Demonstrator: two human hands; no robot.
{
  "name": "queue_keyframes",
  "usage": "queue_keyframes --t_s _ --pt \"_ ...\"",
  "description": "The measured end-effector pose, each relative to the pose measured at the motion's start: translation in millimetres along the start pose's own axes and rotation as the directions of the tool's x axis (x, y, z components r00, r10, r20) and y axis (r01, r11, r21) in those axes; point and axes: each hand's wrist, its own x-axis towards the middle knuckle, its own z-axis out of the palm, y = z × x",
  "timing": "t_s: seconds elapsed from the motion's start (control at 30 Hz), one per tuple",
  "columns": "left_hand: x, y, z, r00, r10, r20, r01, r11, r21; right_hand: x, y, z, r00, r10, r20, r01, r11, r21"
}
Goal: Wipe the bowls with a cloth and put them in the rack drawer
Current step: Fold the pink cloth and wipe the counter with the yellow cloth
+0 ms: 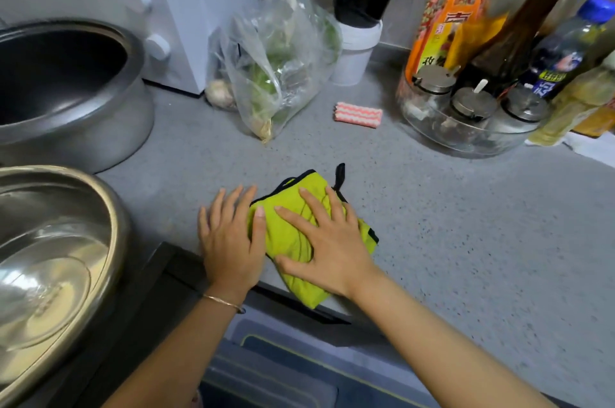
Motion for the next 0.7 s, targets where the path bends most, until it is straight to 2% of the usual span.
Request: queue_keyframes --t_s 0.13,0.23,0.33,0.43,0.5,0.57,0.7 --pt "0 5 -6 0.998 -0.019 0.057 0.021 0.999 -0.038 -22 25 -7 0.999 -0.022 0.025 0.022 1.000 -0.012" --pt "-2 6 -31 0.995 0.054 0.084 -0.044 0.993 -0.111 -47 45 -16 0.997 -0.043 0.071 0.045 0.998 -0.032" --pt "-2 5 -81 0.990 0.142 0.006 -0.142 0.990 -0.003 -51 39 -17 0.992 -0.062 0.107 0.067 0.997 -0.043" --pt "5 -3 -130 0.990 0.108 -0.096 -0.107 0.994 0.016 -26 2 -9 0.985 -0.096 0.142 0.098 0.995 -0.007" --pt "12 -17 -147 0.990 0.080 -0.119 -0.069 0.994 0.089 -2 -33 3 0.983 -0.143 0.118 0.140 0.990 0.034" --pt "21 -34 -151 0.997 0.034 -0.075 -0.020 0.984 0.177 29 -75 15 0.977 -0.159 0.140 0.153 0.987 0.053" --pt "35 -52 -145 0.995 -0.097 0.009 0.094 0.982 0.161 81 -138 31 0.979 -0.089 0.182 0.082 0.996 0.043"
